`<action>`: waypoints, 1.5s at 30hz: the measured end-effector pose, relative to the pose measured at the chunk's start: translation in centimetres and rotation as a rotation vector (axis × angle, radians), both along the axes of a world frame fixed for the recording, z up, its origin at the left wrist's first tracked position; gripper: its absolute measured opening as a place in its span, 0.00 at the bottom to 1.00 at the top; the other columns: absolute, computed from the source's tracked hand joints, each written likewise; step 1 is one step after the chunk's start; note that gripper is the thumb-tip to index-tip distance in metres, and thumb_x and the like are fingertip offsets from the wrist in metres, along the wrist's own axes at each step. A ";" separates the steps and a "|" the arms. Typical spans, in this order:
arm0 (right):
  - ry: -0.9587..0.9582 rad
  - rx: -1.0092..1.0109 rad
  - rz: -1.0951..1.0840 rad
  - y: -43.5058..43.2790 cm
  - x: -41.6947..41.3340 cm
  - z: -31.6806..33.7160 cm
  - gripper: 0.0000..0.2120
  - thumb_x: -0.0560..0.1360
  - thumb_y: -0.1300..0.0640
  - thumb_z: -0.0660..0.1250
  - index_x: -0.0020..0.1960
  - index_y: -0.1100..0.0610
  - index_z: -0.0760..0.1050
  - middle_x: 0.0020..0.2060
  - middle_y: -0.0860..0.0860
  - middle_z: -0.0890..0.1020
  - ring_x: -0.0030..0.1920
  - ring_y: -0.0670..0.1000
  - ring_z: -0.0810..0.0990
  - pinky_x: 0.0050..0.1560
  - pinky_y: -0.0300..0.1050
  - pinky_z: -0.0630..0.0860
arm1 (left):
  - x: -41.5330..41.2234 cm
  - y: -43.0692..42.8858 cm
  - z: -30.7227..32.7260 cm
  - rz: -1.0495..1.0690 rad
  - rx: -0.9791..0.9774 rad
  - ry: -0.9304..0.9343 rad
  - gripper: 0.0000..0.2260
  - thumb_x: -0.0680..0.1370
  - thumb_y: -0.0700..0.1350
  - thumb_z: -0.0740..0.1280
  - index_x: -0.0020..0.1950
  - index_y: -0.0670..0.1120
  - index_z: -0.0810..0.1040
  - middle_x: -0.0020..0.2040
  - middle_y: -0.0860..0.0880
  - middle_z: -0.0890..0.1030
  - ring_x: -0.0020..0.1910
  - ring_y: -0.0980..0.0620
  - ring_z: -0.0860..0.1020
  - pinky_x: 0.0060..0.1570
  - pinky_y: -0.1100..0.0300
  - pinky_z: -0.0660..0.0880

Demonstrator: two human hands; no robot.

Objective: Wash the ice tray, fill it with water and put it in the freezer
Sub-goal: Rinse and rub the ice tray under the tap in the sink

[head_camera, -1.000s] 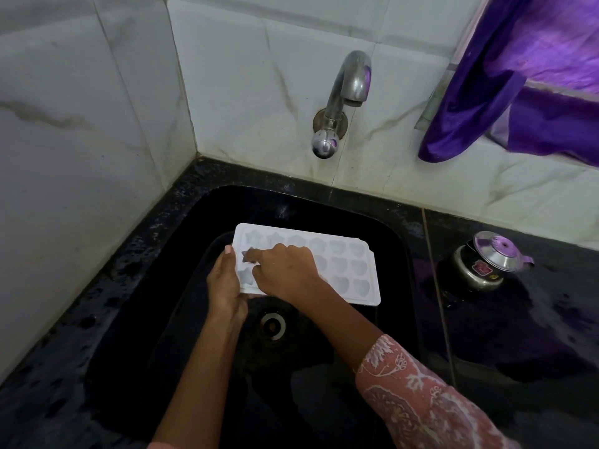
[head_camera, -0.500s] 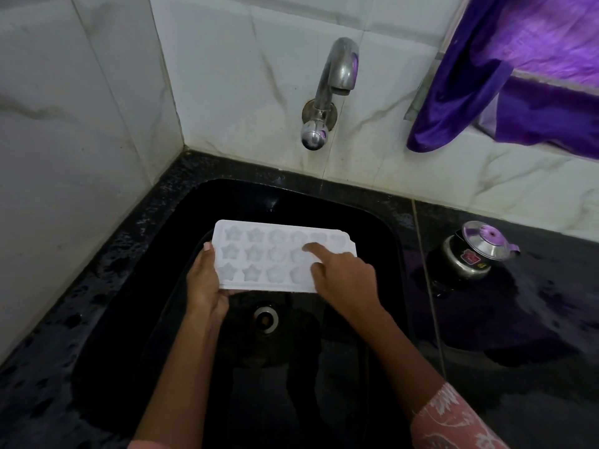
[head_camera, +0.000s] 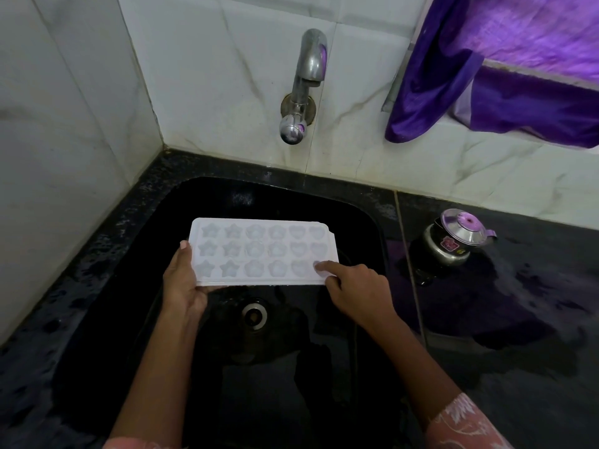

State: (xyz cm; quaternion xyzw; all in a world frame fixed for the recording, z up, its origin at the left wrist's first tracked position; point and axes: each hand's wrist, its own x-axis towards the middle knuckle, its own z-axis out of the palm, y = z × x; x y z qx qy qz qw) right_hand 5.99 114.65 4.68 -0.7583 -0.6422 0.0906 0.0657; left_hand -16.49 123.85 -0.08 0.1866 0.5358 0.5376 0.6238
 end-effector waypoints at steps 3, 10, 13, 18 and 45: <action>-0.015 -0.027 0.027 0.2 -0.3 0.0 0.18 0.78 0.53 0.53 0.66 0.39 0.68 0.50 0.53 0.81 0.48 0.57 0.78 0.45 0.46 0.72 | -0.1 0.0 0.1 0.010 -0.006 -0.004 0.17 0.81 0.53 0.56 0.64 0.45 0.73 0.53 0.45 0.80 0.50 0.46 0.80 0.37 0.49 0.79; 0.006 -0.047 0.019 0.3 -0.1 0.0 0.17 0.79 0.52 0.53 0.64 0.40 0.70 0.49 0.53 0.81 0.48 0.56 0.78 0.43 0.45 0.68 | 0.1 0.0 0.2 0.031 -0.004 -0.008 0.15 0.81 0.52 0.56 0.60 0.46 0.74 0.48 0.48 0.81 0.45 0.49 0.80 0.34 0.51 0.78; 0.003 -0.038 -0.005 0.2 0.0 0.1 0.16 0.78 0.53 0.53 0.62 0.41 0.71 0.48 0.53 0.81 0.47 0.57 0.78 0.43 0.45 0.70 | 0.1 0.0 0.1 0.028 -0.008 -0.008 0.16 0.81 0.53 0.56 0.61 0.46 0.74 0.48 0.47 0.81 0.45 0.49 0.80 0.32 0.51 0.79; -0.027 -0.037 -0.001 0.3 -0.2 -0.1 0.15 0.79 0.52 0.53 0.63 0.44 0.70 0.46 0.54 0.80 0.46 0.56 0.78 0.39 0.44 0.65 | 0.1 0.1 0.2 0.010 -0.010 0.002 0.17 0.81 0.53 0.55 0.63 0.45 0.74 0.50 0.47 0.81 0.47 0.48 0.80 0.30 0.53 0.79; 0.025 -0.017 0.122 0.7 -1.9 1.5 0.18 0.78 0.53 0.54 0.65 0.40 0.69 0.37 0.51 0.77 0.40 0.53 0.76 0.37 0.43 0.65 | 0.3 0.1 0.9 0.035 0.026 0.002 0.14 0.81 0.52 0.57 0.60 0.47 0.75 0.49 0.48 0.81 0.46 0.49 0.80 0.37 0.50 0.76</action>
